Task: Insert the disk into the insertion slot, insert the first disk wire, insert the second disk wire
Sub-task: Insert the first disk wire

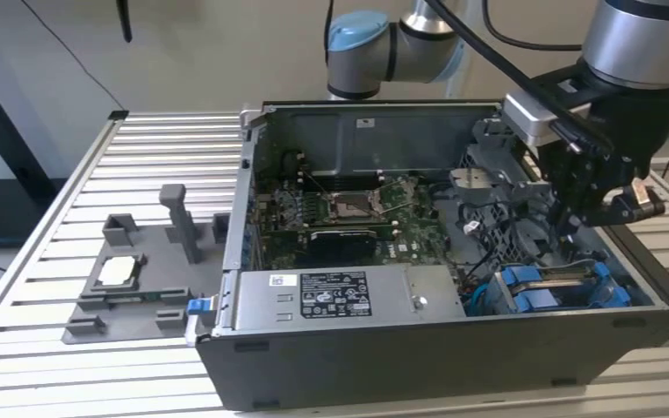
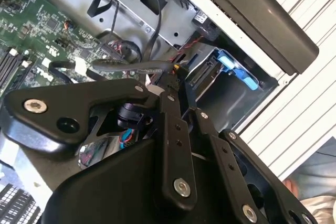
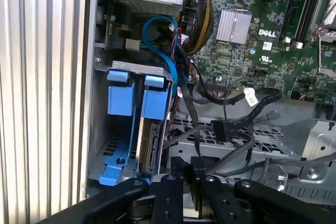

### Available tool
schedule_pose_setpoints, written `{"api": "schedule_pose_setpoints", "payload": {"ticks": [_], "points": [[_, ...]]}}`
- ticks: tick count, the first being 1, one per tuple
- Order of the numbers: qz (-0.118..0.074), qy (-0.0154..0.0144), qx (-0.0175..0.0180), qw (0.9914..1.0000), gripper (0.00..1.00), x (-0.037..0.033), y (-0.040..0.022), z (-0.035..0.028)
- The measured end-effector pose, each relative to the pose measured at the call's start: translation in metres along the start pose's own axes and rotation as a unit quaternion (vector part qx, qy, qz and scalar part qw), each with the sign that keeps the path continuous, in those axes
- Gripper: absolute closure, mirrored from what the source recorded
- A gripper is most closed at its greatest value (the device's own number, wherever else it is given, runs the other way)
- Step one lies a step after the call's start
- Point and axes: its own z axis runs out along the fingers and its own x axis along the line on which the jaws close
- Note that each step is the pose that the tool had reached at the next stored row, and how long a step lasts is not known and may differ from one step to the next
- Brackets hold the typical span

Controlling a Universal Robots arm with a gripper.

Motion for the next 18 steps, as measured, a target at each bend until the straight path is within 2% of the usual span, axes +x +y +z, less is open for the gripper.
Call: {"api": "schedule_pose_setpoints", "payload": {"ticks": [2, 4, 9, 12, 18], "points": [[0.004, 0.0007, -0.0007, 0.99999, 0.81, 0.0015, 0.0002, 0.0004], [0.007, 0.0009, -0.0031, 0.99997, 0.81, 0.0032, 0.0005, 0.0011], [0.009, -0.0001, -0.0134, 0.99987, 0.81, 0.0090, -0.0002, 0.0029], [0.009, -0.0010, -0.0191, 0.99977, 0.81, 0.0145, -0.0030, 0.0041], [0.010, -0.0033, -0.0273, 0.99957, 0.81, 0.0237, -0.0091, 0.0075]]}}
